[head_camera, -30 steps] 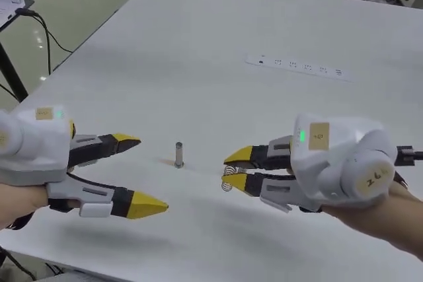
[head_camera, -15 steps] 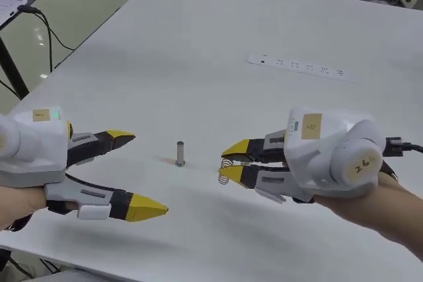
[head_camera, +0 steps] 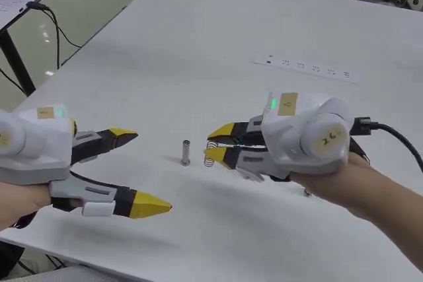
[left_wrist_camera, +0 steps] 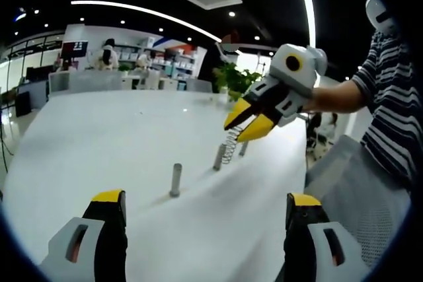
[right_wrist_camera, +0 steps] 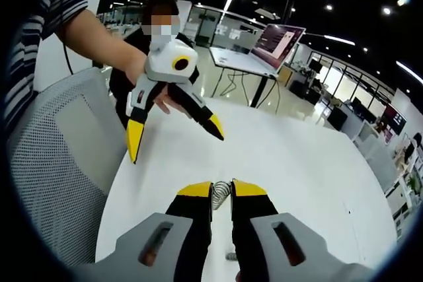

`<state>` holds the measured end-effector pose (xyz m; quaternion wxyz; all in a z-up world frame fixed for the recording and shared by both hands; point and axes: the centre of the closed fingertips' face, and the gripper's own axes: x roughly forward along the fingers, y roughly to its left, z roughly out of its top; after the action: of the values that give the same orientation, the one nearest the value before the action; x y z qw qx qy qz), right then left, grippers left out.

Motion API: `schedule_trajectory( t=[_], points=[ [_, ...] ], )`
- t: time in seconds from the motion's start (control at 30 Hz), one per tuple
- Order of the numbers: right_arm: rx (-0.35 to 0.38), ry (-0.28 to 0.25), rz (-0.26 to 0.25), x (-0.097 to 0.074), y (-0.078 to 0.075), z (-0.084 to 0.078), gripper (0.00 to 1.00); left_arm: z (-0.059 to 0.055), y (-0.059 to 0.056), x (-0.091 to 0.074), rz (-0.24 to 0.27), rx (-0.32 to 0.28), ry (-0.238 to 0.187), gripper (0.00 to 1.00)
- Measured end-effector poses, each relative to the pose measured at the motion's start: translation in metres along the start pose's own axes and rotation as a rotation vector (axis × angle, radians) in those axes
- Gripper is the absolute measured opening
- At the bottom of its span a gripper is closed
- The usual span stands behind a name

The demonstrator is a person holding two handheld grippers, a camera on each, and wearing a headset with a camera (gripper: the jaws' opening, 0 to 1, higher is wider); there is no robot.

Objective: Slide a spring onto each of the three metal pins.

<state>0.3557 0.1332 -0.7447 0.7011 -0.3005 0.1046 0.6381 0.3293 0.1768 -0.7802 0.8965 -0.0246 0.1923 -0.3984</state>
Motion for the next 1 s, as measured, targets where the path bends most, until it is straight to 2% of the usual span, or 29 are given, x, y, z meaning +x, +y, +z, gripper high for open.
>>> schedule_trajectory(
  t=[0.17, 0.3, 0.6, 1.0],
  points=[
    [0.023, -0.014, -0.014, 0.008, -0.011, 0.007, 0.07, -0.001, -0.001, 0.0, 0.001, 0.001, 0.001, 0.98],
    [0.079, -0.043, -0.04, 0.012, -0.02, 0.011, 0.07, 0.001, -0.001, 0.0, 0.0, 0.001, -0.003, 0.98],
    [0.132, -0.048, -0.063, 0.022, -0.033, 0.011, 0.07, 0.001, -0.001, 0.001, 0.002, -0.001, -0.002, 0.98],
    [0.122, -0.03, -0.054, 0.038, -0.033, 0.01, 0.07, 0.0, 0.0, 0.001, -0.001, -0.001, 0.005, 0.98]
  ],
)
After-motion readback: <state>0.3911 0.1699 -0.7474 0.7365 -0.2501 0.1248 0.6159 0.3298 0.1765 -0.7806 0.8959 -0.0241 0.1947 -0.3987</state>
